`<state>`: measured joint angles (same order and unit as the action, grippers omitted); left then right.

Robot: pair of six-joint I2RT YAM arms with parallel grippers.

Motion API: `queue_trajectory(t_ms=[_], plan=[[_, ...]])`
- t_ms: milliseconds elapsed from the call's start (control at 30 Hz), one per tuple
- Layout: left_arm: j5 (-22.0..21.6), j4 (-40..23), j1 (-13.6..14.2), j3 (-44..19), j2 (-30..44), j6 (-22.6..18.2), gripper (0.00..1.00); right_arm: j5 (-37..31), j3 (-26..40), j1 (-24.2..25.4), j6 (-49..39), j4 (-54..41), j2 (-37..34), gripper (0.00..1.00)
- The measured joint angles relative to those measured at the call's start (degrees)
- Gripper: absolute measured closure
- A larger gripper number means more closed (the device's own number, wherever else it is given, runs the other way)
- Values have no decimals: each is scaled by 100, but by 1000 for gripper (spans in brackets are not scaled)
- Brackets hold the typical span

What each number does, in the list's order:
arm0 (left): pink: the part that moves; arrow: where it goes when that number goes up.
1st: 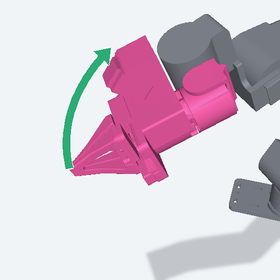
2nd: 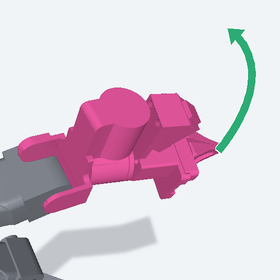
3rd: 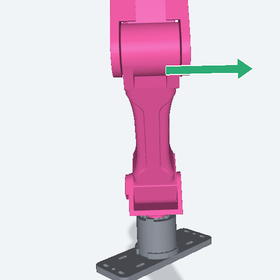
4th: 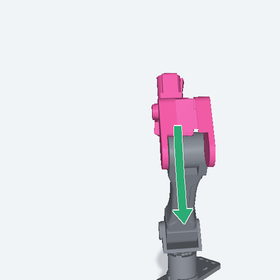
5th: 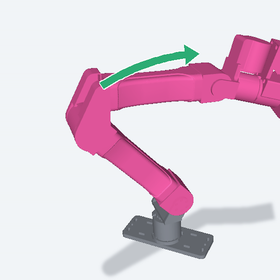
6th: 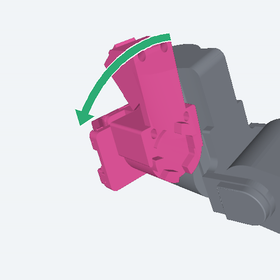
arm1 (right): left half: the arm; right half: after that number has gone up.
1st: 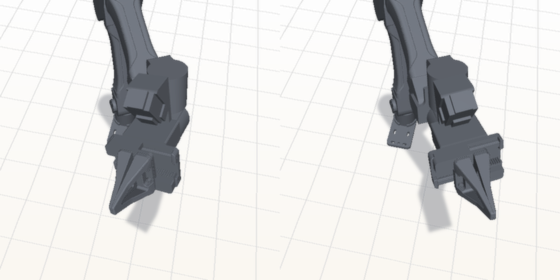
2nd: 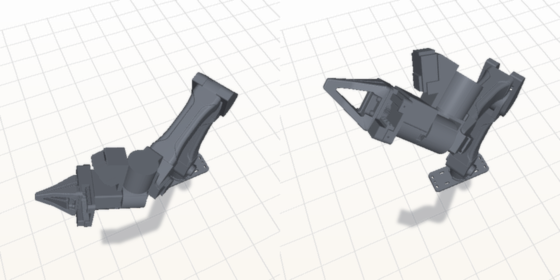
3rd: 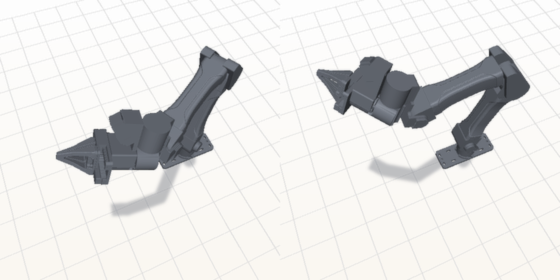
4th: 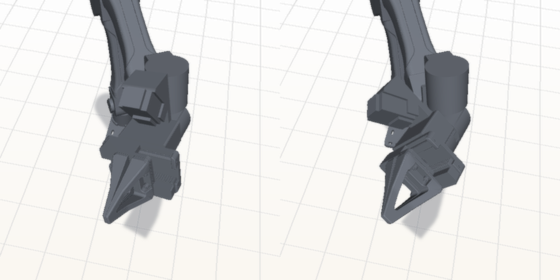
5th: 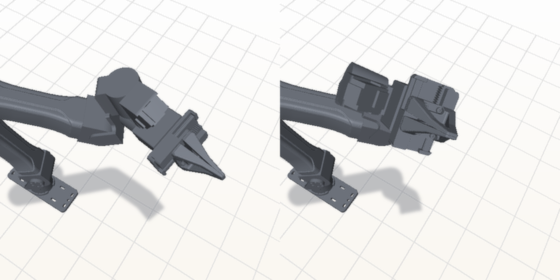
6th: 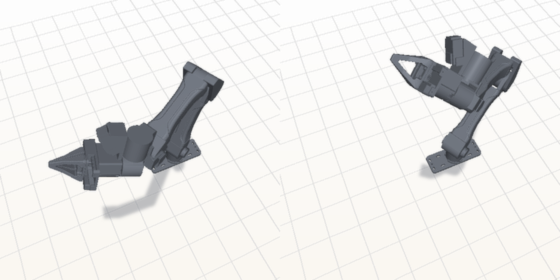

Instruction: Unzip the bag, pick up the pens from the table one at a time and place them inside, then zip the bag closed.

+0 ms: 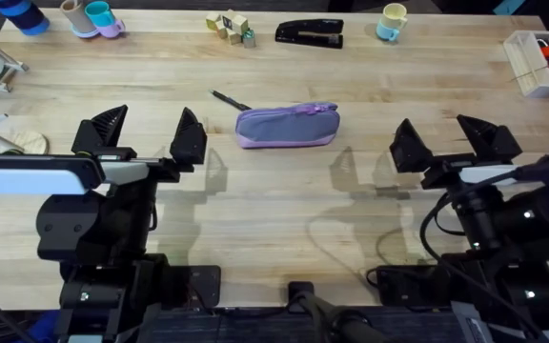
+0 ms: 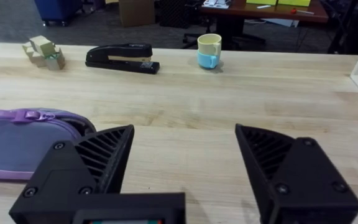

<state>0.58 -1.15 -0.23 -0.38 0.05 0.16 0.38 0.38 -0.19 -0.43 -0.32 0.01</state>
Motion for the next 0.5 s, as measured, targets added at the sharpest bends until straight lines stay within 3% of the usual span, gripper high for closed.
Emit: queue_trajectory(t_ms=[500], plan=[[2, -9, 0, 0, 0, -17, 8, -17, 13, -2, 0, -70, 0, 5]])
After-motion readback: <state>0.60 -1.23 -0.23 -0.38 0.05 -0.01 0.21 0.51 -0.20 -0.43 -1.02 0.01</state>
